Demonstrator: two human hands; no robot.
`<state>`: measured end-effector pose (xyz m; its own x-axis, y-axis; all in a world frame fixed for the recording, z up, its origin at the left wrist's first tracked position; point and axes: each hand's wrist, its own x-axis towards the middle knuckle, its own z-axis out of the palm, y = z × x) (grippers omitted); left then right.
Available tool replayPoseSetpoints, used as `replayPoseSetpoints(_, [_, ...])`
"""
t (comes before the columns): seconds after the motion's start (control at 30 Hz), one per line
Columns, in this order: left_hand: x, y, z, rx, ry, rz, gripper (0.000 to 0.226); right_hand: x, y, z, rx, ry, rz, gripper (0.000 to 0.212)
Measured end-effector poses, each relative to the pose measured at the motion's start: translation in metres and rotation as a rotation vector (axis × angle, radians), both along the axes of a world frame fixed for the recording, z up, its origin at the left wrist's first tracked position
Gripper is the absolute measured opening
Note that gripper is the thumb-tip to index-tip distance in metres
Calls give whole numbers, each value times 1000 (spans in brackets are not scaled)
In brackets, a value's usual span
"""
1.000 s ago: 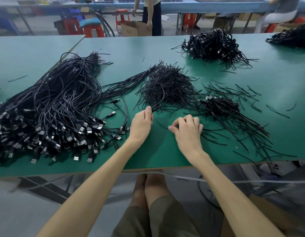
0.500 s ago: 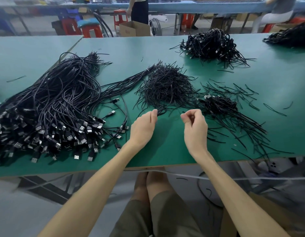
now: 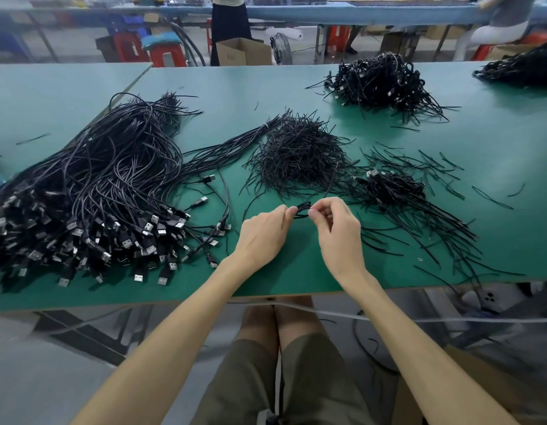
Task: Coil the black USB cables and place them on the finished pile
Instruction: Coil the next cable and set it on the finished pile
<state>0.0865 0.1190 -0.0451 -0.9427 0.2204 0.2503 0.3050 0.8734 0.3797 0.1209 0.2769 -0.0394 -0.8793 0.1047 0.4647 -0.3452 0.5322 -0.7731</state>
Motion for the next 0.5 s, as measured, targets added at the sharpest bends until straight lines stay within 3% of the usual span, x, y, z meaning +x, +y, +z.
replayPoseSetpoints(0.2, [0, -1, 2, 71, -9, 6, 57, 1, -2, 1, 13, -60, 101, 8])
replayPoseSetpoints(0.33, [-2, 0, 2, 194, -64, 21, 57, -2, 5, 2, -121, -102, 101, 7])
replayPoseSetpoints(0.5, [-5, -3, 2, 128, -78, 33, 66, -3, 1, 2, -148, -146, 150, 14])
